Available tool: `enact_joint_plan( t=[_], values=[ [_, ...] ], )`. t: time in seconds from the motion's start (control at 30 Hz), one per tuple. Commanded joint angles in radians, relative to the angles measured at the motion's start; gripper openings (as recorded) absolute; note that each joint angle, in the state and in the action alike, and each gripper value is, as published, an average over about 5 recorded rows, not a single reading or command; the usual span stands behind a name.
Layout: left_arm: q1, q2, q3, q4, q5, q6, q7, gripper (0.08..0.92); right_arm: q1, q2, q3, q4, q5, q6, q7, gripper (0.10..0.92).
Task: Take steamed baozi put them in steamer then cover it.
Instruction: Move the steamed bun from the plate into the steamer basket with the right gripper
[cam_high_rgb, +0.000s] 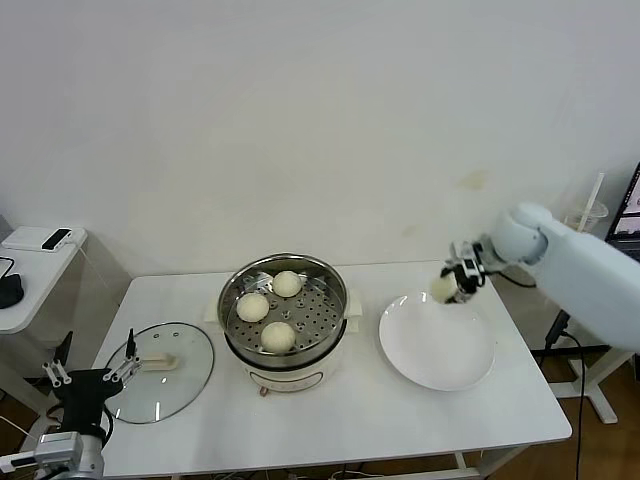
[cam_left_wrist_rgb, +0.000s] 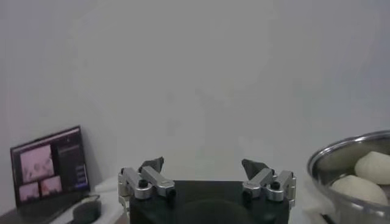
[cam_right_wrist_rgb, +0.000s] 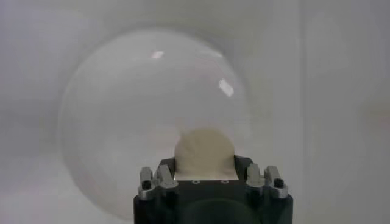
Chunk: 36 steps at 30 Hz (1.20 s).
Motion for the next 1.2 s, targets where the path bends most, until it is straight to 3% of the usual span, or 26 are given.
enact_joint_plan(
  t=[0.03, 0.53, 1.2],
  values=[
    [0.005, 0.027, -0.013, 0.074, -0.078, 0.011, -0.049, 0.823, 0.367, 0.123, -0.223, 0.132, 0.271, -0.106, 0.051, 0.61],
    [0.03, 0.058, -0.039, 0.079, -0.092, 0.005, -0.07, 0.823, 0.346, 0.413, -0.3, 0.076, 0.525, -0.254, 0.188, 0.611],
    [0.021, 0.038, -0.04, 0.047, -0.088, 0.003, -0.065, 0.823, 0.157, 0.446, -0.343, -0.025, 0.42, -0.323, 0.218, 0.619]
  ],
)
